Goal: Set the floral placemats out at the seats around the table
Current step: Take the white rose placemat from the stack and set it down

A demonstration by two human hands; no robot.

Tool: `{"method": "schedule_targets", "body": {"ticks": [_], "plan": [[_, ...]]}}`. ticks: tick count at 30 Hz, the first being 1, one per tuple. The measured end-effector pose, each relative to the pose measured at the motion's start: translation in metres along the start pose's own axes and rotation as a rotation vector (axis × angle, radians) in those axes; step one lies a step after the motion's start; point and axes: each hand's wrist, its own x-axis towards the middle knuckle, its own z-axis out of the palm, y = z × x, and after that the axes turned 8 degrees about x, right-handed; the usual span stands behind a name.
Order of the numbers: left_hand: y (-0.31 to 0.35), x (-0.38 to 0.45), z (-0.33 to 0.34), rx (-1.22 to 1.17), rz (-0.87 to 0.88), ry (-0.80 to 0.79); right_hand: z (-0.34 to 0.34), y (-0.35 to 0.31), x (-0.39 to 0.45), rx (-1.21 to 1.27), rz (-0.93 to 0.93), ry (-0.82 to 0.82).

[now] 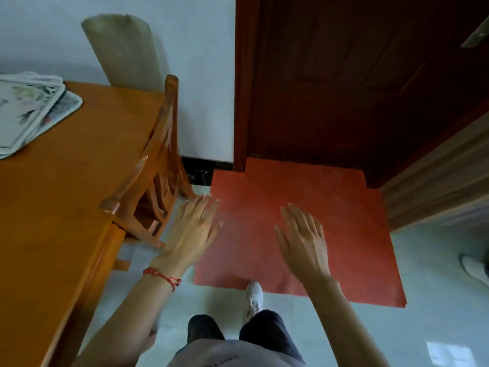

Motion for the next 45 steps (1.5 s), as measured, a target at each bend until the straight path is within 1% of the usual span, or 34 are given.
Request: {"method": "schedule_targets", "body": {"ticks": [6, 11, 15, 19, 27, 30, 34, 38, 41, 45], "plan": [[0.008, 0.054, -0.014, 0.016, -0.091, -0.005, -0.001, 0.031, 0.073, 0.014, -0.101, 0.011], [-0.005, 0.091, -0.021, -0.023, -0.148, 0.014, 0.014, 0.037, 0.123, 0.030, -0.164, 0.033], [-0.030, 0.124, -0.023, -0.023, -0.175, 0.059, 0.034, 0.031, 0.168, 0.026, -0.217, 0.068], [-0.060, 0.158, -0.029, -0.039, -0.213, 0.058, 0.051, 0.016, 0.219, 0.018, -0.248, 0.100], [-0.127, 0.209, -0.035, -0.006, -0.291, 0.111, 0.080, -0.016, 0.309, 0.034, -0.306, 0.099], [-0.149, 0.219, -0.036, 0.003, -0.332, 0.097, 0.093, -0.029, 0.335, 0.056, -0.354, 0.105], [-0.169, 0.225, -0.035, -0.012, -0.432, 0.053, 0.109, -0.045, 0.367, 0.097, -0.426, 0.071], [-0.190, 0.231, -0.033, -0.011, -0.565, 0.017, 0.131, -0.063, 0.406, 0.166, -0.515, -0.002], [-0.204, 0.235, -0.031, -0.011, -0.666, -0.013, 0.145, -0.078, 0.435, 0.203, -0.603, -0.076], [-0.217, 0.240, -0.032, -0.027, -0.834, -0.040, 0.160, -0.101, 0.472, 0.265, -0.725, -0.223]]}}
